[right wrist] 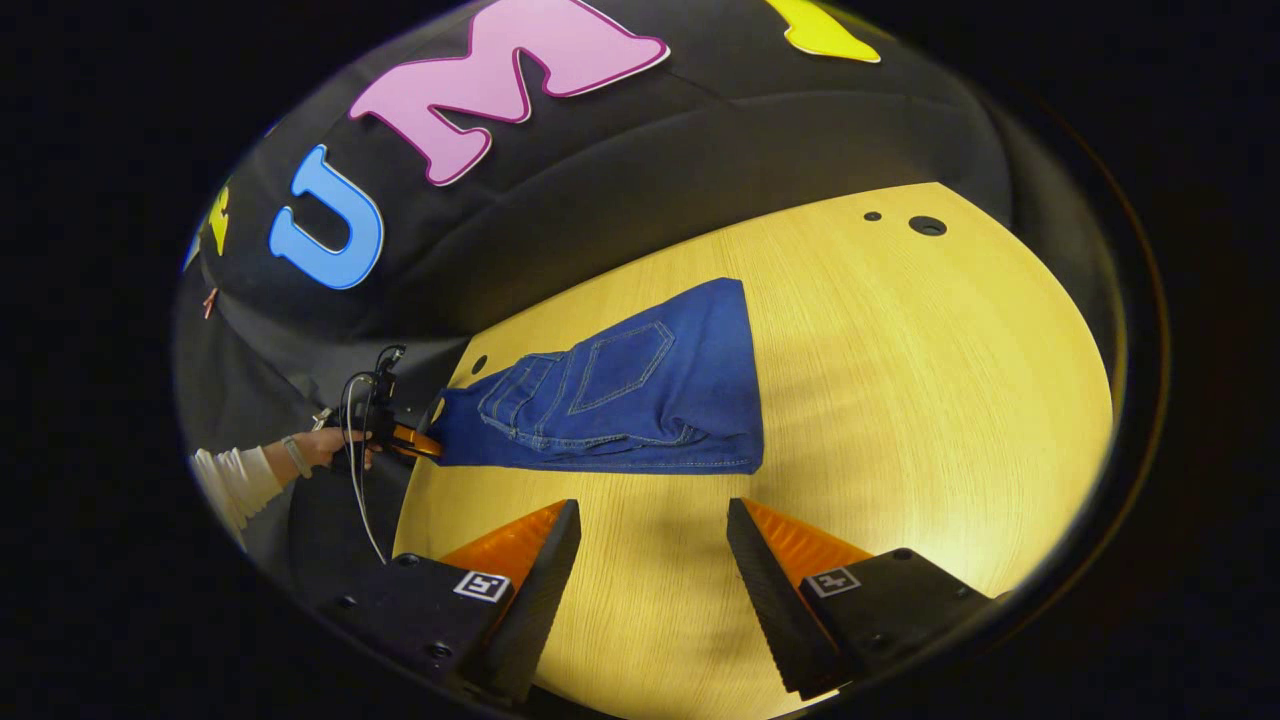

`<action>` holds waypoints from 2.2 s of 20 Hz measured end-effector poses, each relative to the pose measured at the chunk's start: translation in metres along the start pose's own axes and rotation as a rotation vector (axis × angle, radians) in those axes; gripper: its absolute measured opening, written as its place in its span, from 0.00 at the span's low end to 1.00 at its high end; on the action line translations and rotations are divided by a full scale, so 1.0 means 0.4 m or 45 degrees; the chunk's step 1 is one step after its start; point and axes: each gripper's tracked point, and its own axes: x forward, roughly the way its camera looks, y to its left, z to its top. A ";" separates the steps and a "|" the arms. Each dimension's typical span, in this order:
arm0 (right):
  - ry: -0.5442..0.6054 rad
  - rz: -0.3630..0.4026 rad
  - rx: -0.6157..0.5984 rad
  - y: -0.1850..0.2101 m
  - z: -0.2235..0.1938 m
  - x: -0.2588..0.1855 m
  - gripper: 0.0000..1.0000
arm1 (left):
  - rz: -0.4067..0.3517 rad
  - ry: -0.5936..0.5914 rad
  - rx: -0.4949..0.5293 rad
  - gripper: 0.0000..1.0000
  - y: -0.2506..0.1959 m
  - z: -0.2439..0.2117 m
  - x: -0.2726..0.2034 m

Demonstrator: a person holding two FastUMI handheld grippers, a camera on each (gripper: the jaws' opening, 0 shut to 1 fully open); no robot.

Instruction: Grasp the waist and the cuffs of the jeans and fold them to make the two legs overlap; first hold the waist and fold one-third of the jeans toward the cuffs, then hold the cuffs and fold the remaining one-third in the same direction to finish folding.

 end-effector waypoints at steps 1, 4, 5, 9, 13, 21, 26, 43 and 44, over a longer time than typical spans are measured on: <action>-0.001 0.009 -0.003 0.007 -0.001 -0.002 0.90 | 0.010 -0.015 -0.016 0.22 -0.005 0.001 -0.003; -0.017 0.034 -0.013 0.026 0.001 -0.016 0.90 | -0.225 -0.118 -0.217 0.16 -0.064 0.022 -0.030; -0.025 0.029 -0.016 0.023 0.006 -0.021 0.90 | -0.338 -0.181 -0.255 0.14 -0.103 0.040 -0.058; -0.048 0.027 -0.003 0.010 0.019 -0.053 0.90 | -0.612 -0.426 -0.179 0.13 -0.187 0.126 -0.253; -0.093 0.051 0.022 0.016 0.041 -0.085 0.90 | -0.902 -0.569 -0.099 0.13 -0.398 0.150 -0.476; -0.166 0.041 0.050 -0.012 0.041 -0.179 0.90 | -1.068 -0.522 0.264 0.13 -1.051 0.056 -0.496; -0.199 0.020 -0.029 -0.052 0.027 -0.253 0.90 | -0.707 -0.243 0.422 0.14 -1.251 -0.044 -0.163; -0.745 -0.117 -0.559 0.058 0.186 -0.671 0.90 | -0.453 -1.258 0.578 0.96 -1.247 -0.302 -0.834; -0.783 -0.126 -0.544 0.074 0.181 -0.713 0.90 | -0.423 -1.330 0.583 0.96 -1.214 -0.355 -0.894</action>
